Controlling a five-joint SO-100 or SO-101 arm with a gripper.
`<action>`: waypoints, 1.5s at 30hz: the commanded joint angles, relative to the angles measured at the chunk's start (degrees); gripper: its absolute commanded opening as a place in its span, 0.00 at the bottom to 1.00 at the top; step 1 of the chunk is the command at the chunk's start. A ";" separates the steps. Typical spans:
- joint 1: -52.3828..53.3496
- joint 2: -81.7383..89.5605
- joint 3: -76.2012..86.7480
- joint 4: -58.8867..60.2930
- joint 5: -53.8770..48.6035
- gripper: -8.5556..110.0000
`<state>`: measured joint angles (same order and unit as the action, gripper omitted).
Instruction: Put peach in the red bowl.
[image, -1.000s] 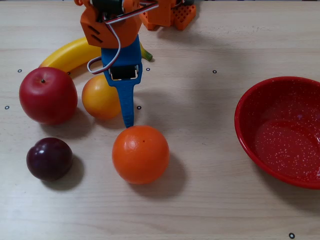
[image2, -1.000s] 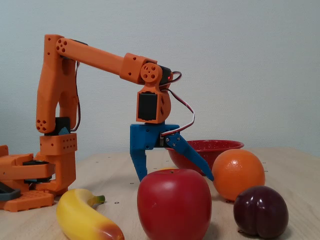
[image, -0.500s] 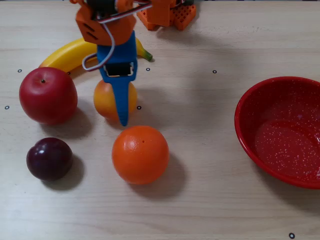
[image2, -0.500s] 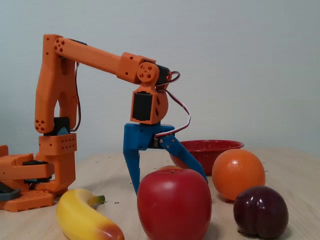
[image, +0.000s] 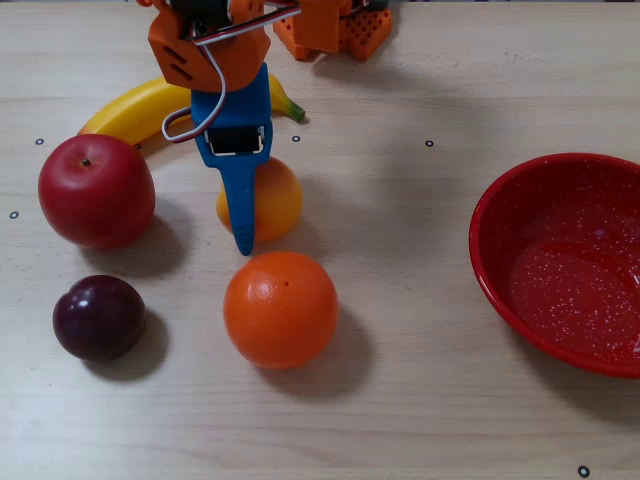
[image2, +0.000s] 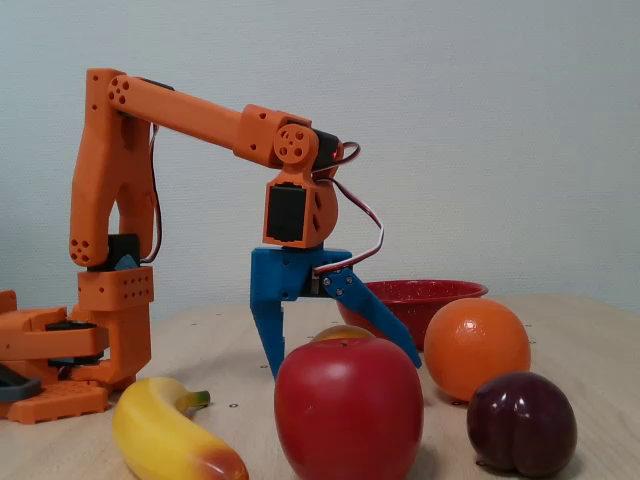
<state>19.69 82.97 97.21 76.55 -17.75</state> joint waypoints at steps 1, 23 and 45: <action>0.18 2.02 -4.31 -0.62 -0.35 0.50; -2.90 1.76 -4.31 1.14 -0.44 0.50; -4.04 -0.35 -4.83 1.05 -3.60 0.50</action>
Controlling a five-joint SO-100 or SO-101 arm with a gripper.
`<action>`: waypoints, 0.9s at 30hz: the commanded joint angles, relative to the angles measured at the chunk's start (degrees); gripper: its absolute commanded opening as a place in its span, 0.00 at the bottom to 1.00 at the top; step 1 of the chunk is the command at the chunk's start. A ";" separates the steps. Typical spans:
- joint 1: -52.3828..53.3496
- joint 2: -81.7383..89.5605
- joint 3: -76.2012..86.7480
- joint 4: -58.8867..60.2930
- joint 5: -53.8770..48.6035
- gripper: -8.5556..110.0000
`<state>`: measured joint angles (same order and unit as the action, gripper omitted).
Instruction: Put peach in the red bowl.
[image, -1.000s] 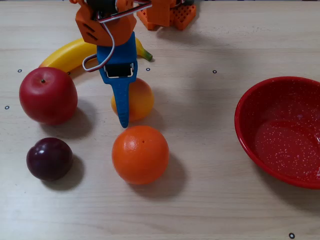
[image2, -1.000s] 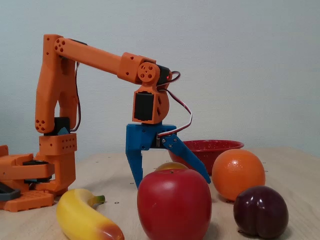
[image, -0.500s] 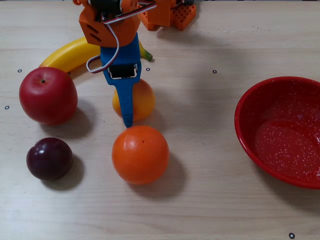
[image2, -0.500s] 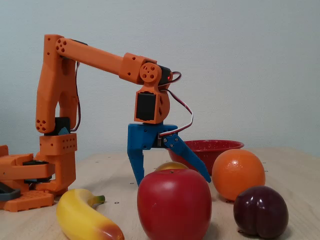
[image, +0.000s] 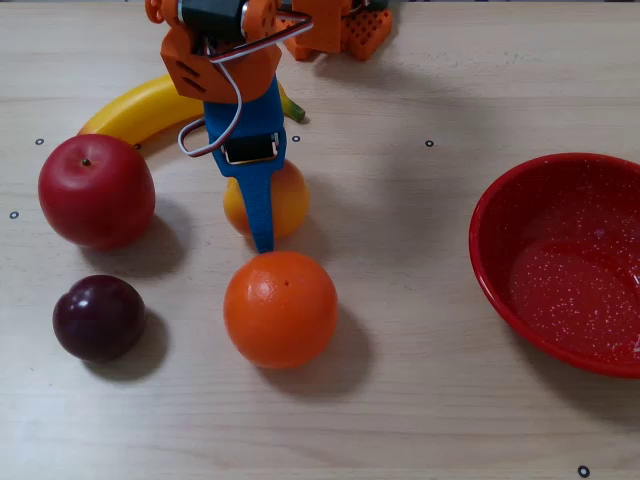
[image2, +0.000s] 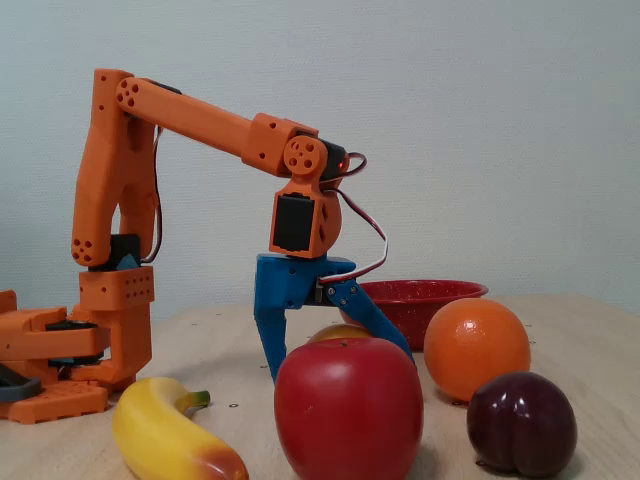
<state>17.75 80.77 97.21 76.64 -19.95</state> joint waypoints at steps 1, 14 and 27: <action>-2.20 1.76 -5.01 0.97 -1.58 0.50; -4.04 1.41 -7.29 2.37 -1.85 0.50; -4.22 1.05 -7.47 2.81 -2.11 0.50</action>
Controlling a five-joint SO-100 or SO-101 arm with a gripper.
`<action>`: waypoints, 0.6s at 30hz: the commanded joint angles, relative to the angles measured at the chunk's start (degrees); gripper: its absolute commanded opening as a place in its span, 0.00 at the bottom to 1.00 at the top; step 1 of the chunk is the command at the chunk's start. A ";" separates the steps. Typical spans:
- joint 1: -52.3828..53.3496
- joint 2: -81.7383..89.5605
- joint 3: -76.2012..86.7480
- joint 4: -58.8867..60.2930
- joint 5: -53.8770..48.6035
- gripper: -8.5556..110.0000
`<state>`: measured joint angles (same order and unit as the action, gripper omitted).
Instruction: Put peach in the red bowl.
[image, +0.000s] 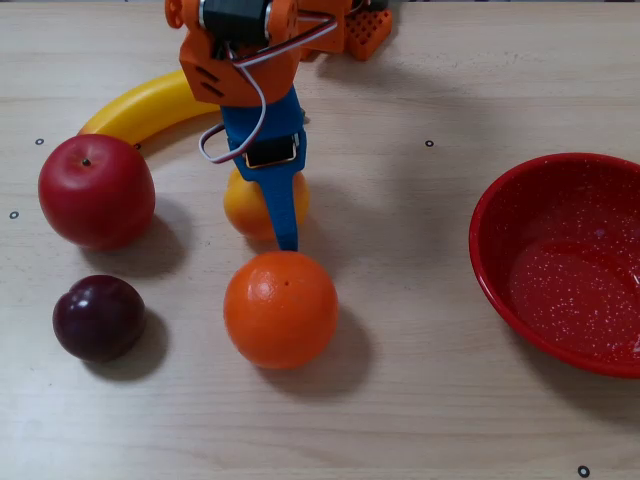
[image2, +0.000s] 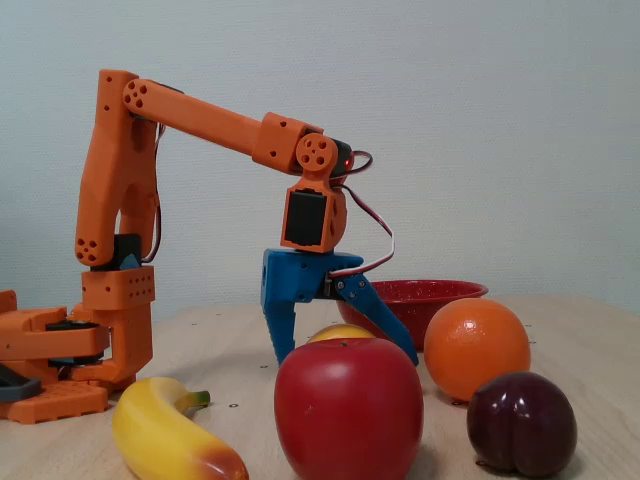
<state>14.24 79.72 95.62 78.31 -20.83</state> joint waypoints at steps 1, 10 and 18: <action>-0.70 2.02 -5.89 1.14 -1.23 0.50; -0.35 1.67 -6.42 1.05 -1.49 0.50; -0.18 1.67 -6.42 1.05 -1.58 0.49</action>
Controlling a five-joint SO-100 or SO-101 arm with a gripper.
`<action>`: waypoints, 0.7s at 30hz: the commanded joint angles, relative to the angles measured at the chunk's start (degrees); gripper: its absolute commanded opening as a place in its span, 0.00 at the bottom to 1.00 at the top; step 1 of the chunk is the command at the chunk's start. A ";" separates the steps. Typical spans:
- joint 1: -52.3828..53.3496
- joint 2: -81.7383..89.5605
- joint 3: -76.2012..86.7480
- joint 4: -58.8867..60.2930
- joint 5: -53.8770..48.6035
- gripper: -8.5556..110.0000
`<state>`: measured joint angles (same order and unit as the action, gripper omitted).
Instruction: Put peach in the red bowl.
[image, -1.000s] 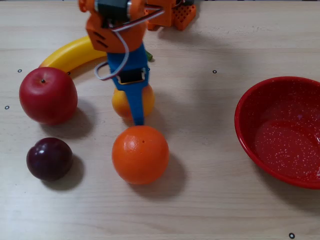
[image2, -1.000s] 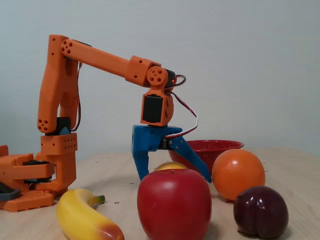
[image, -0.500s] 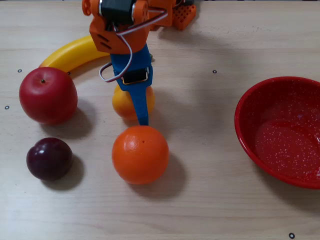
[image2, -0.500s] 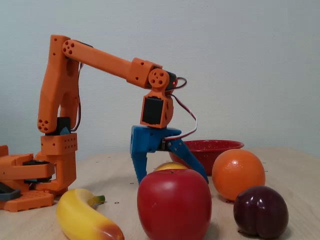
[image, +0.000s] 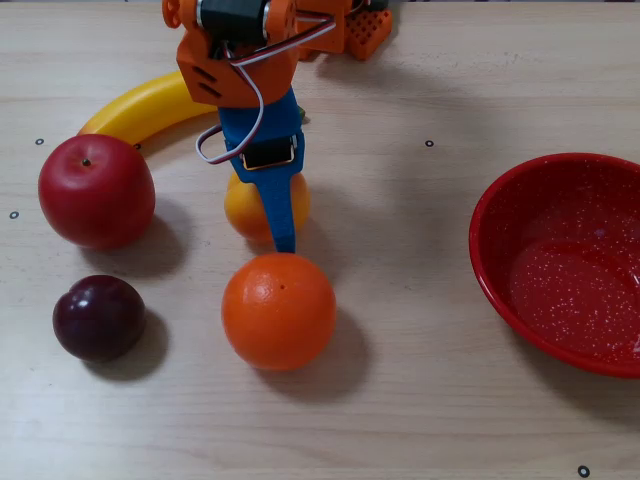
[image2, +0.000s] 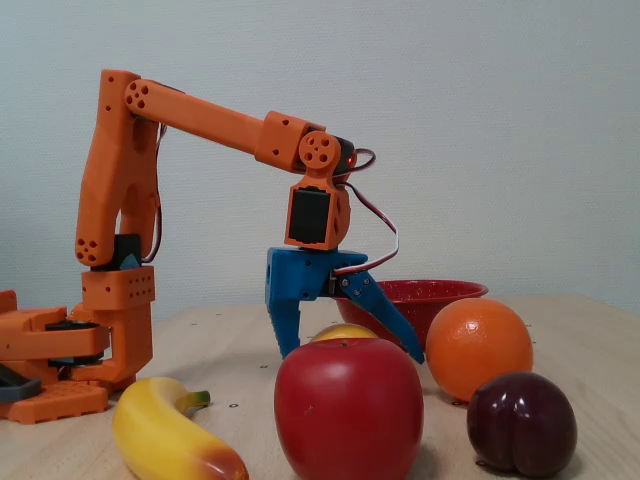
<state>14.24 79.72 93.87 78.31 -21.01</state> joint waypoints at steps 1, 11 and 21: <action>-0.09 1.67 -4.66 1.14 -1.41 0.49; 0.53 1.58 -4.48 1.05 -2.37 0.49; 0.79 1.49 -4.48 0.79 -2.46 0.47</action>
<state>14.24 79.72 93.87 78.31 -22.32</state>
